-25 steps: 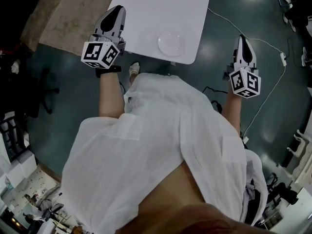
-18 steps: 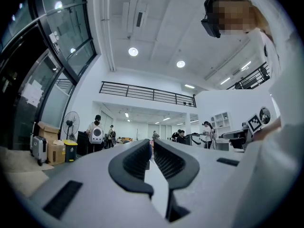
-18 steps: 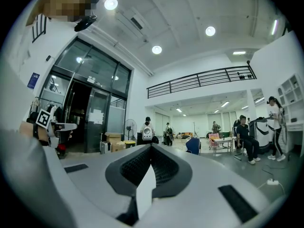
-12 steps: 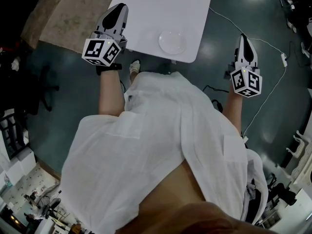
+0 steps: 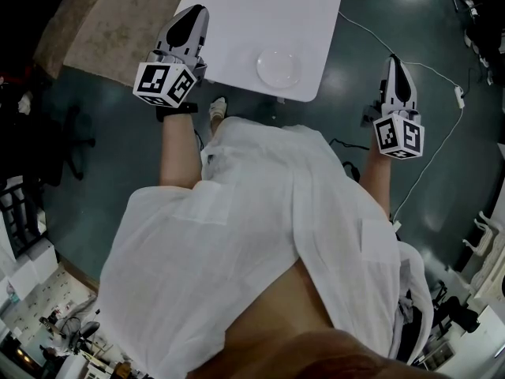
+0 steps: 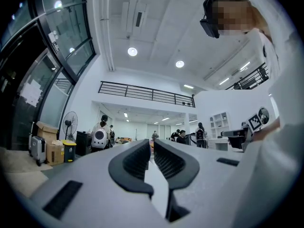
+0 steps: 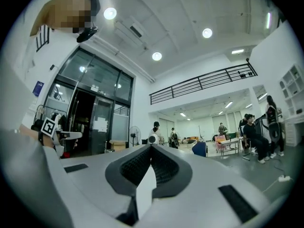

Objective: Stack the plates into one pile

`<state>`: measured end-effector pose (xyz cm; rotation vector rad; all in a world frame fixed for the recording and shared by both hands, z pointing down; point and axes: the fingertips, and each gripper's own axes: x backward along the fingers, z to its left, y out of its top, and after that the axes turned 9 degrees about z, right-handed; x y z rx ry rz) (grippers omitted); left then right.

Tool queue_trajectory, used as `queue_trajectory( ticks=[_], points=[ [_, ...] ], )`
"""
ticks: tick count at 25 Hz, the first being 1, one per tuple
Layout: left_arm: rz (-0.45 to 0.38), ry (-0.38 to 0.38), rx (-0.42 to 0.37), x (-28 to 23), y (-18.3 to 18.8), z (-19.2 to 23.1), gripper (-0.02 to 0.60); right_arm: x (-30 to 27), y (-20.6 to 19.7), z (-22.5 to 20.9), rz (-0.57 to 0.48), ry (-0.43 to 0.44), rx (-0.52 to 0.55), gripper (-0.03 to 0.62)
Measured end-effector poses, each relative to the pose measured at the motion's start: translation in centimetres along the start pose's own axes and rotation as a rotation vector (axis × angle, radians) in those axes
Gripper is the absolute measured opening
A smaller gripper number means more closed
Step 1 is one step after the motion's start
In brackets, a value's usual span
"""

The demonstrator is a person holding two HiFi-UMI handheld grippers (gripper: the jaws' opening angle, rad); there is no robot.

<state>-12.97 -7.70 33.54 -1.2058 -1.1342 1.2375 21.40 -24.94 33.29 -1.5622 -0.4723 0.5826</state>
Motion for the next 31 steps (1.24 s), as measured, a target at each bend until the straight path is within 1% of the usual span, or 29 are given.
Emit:
queue_trajectory(
  ticks=[3, 7, 11, 31],
  points=[
    [0.001, -0.001, -0.002, -0.07, -0.14, -0.01, 0.035, 0.06, 0.07, -0.02, -0.011, 0.008, -0.014, 0.026],
    [-0.002, 0.000, 0.000, -0.01, -0.04, 0.00, 0.035, -0.11, -0.43, 0.08, 0.026, -0.015, 0.042, 0.026],
    [-0.006, -0.001, -0.001, 0.07, 0.14, -0.07, 0.035, -0.19, -0.47, 0.24, 0.034, -0.018, 0.062, 0.026],
    [-0.017, -0.003, -0.001, 0.34, 0.66, -0.20, 0.035, -0.20, -0.35, 0.32, 0.034, -0.023, 0.065, 0.026]
  ],
)
